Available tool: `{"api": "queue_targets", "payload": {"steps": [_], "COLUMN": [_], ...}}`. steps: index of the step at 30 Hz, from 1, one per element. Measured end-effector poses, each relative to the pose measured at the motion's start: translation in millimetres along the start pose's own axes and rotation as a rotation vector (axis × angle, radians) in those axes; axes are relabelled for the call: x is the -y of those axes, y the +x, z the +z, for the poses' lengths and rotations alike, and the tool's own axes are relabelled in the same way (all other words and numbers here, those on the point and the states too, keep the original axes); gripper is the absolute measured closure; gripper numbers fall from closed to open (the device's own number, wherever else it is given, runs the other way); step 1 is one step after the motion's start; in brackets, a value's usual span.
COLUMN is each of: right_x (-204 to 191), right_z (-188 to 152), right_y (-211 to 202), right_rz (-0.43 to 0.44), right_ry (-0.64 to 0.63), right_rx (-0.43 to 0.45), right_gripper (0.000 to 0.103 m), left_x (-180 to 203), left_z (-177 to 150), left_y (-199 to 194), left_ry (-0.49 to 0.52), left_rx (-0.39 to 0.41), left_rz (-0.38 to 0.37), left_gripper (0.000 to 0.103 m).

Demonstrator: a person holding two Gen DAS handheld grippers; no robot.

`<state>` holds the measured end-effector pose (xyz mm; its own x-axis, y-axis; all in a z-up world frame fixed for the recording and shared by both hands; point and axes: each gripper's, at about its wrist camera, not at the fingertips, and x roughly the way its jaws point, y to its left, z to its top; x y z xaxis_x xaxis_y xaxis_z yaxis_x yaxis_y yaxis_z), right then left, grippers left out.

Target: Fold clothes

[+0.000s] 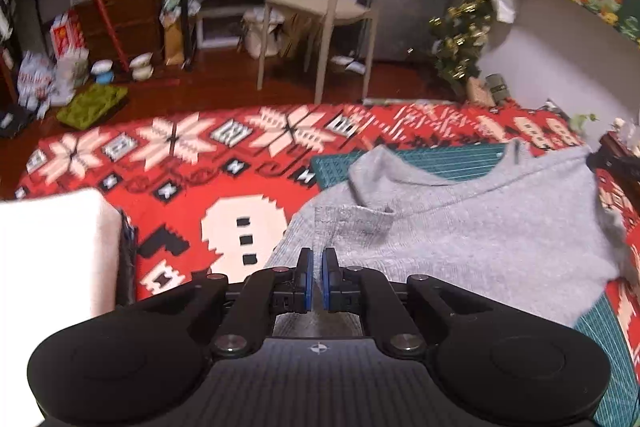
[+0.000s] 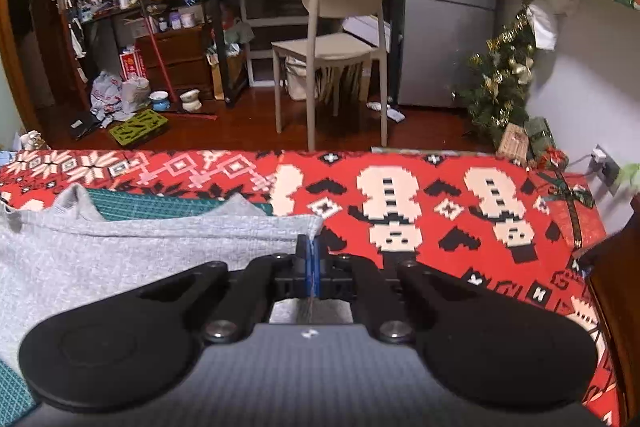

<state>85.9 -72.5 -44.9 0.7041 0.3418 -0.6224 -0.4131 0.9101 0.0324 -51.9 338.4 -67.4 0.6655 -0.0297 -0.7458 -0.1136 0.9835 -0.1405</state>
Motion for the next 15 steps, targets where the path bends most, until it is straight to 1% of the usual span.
{"api": "queue_targets", "payload": {"steps": [3, 7, 10, 12, 13, 15], "right_x": [2.5, 4.9, 6.9, 8.0, 8.3, 8.5], "right_z": [-4.3, -6.4, -7.0, -7.6, -7.9, -7.4], "right_y": [10.4, 15.1, 13.6, 11.5, 8.7, 1.3], "right_rz": [-0.013, -0.032, -0.045, -0.061, -0.073, -0.071], "right_ry": [0.011, 0.031, 0.044, 0.053, 0.057, 0.069], "right_rx": [-0.015, -0.007, 0.005, 0.013, 0.023, 0.041], "right_gripper": [0.102, 0.102, 0.102, 0.102, 0.102, 0.102], "left_x": [-3.3, -7.4, -7.7, -8.9, -9.2, -9.7], "left_z": [2.7, 6.3, 11.1, 12.9, 13.1, 13.3], "left_y": [5.4, 11.3, 12.6, 16.2, 15.4, 12.4], "left_ry": [-0.030, -0.067, -0.076, -0.101, -0.110, -0.125], "left_rx": [0.005, 0.017, 0.037, 0.033, 0.038, 0.051], "left_rz": [-0.001, -0.002, 0.001, 0.007, 0.001, -0.016], "left_gripper": [0.098, 0.098, 0.098, 0.098, 0.098, 0.098]}}
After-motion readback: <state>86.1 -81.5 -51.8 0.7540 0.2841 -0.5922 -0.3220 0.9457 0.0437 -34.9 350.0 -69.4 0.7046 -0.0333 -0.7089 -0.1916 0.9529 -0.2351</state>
